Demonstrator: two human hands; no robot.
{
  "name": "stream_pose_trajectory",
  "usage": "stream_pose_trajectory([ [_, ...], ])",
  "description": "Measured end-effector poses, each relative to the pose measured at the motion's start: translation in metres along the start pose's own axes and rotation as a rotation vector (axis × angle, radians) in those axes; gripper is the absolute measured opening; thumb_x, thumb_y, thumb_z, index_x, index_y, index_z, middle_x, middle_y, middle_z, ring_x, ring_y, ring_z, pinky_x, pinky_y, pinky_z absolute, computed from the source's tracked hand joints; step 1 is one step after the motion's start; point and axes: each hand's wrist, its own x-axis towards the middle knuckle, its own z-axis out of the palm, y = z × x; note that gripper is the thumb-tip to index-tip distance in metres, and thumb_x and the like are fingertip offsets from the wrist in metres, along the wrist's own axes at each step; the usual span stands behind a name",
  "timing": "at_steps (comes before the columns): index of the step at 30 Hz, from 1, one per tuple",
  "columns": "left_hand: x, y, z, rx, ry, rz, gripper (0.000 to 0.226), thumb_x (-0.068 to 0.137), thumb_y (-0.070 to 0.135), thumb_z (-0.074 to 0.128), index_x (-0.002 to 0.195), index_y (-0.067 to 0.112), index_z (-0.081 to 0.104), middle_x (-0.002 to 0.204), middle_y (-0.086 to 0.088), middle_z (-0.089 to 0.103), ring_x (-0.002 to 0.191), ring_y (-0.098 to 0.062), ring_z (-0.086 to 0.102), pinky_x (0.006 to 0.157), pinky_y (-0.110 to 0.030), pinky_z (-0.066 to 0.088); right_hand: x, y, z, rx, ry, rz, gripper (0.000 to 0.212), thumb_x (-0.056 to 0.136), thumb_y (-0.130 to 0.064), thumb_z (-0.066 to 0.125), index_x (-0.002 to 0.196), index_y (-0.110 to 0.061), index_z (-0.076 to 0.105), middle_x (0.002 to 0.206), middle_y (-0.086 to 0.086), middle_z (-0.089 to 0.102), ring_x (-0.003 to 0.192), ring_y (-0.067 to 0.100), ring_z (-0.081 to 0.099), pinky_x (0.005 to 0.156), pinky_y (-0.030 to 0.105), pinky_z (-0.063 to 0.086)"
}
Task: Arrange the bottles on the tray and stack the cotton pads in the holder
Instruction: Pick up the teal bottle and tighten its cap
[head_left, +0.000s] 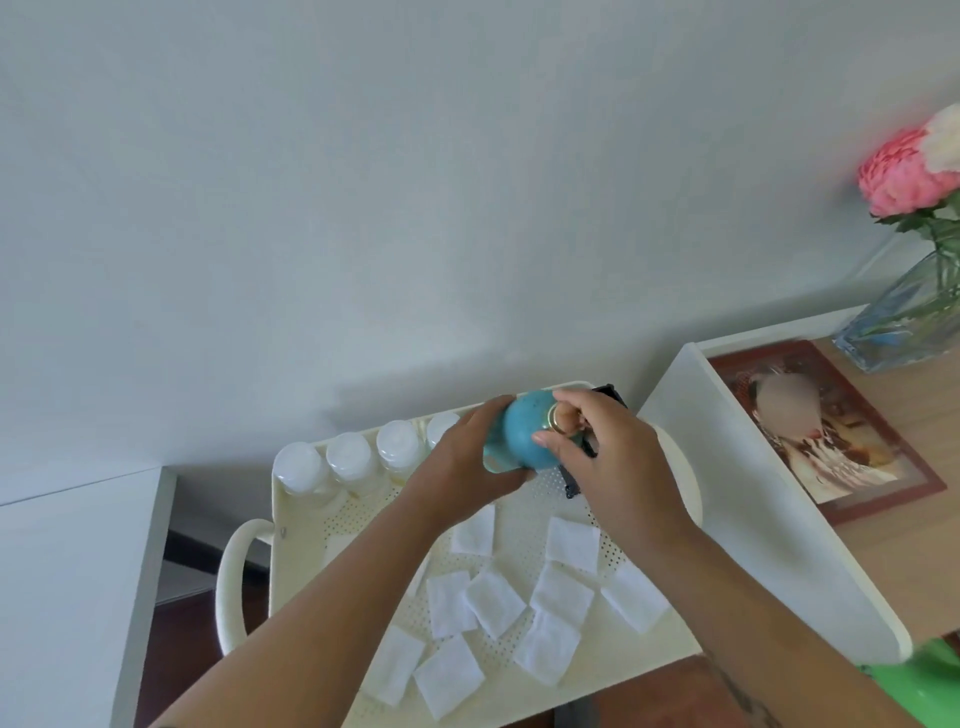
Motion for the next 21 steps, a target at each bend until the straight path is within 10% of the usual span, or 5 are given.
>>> stream_pose_trajectory([
  [10, 0.022, 0.002, -0.017, -0.061, -0.013, -0.075, 0.078, 0.071, 0.026, 0.081, 0.139, 0.026, 0.042, 0.129, 0.006, 0.058, 0.115, -0.014, 0.057, 0.097, -0.041, 0.052, 0.048, -0.005, 0.001, -0.040, -0.181, -0.068, 0.046, 0.089, -0.030, 0.063, 0.133, -0.024, 0.050, 0.126, -0.007, 0.060, 0.112, 0.011, 0.054, 0.092, 0.021, 0.038],
  [14, 0.023, -0.001, -0.018, -0.133, 0.021, -0.149, 0.071, 0.070, 0.030, 0.082, 0.131, 0.035, 0.045, 0.121, 0.014, 0.060, 0.107, -0.008, 0.061, 0.092, -0.035, 0.055, 0.068, -0.007, 0.000, -0.077, -0.271, -0.114, 0.035, 0.089, -0.027, 0.063, 0.122, -0.023, 0.054, 0.104, -0.008, 0.061, 0.074, 0.002, 0.050, 0.069, 0.020, 0.039],
  [21, 0.022, -0.002, -0.018, -0.192, 0.038, -0.188, 0.070, 0.071, 0.028, 0.083, 0.129, 0.038, 0.046, 0.116, 0.018, 0.062, 0.102, 0.000, 0.064, 0.084, -0.019, 0.055, 0.083, -0.003, 0.005, -0.107, -0.320, -0.172, 0.034, 0.087, -0.028, 0.064, 0.119, -0.028, 0.054, 0.103, -0.008, 0.063, 0.073, 0.004, 0.051, 0.067, 0.025, 0.038],
])
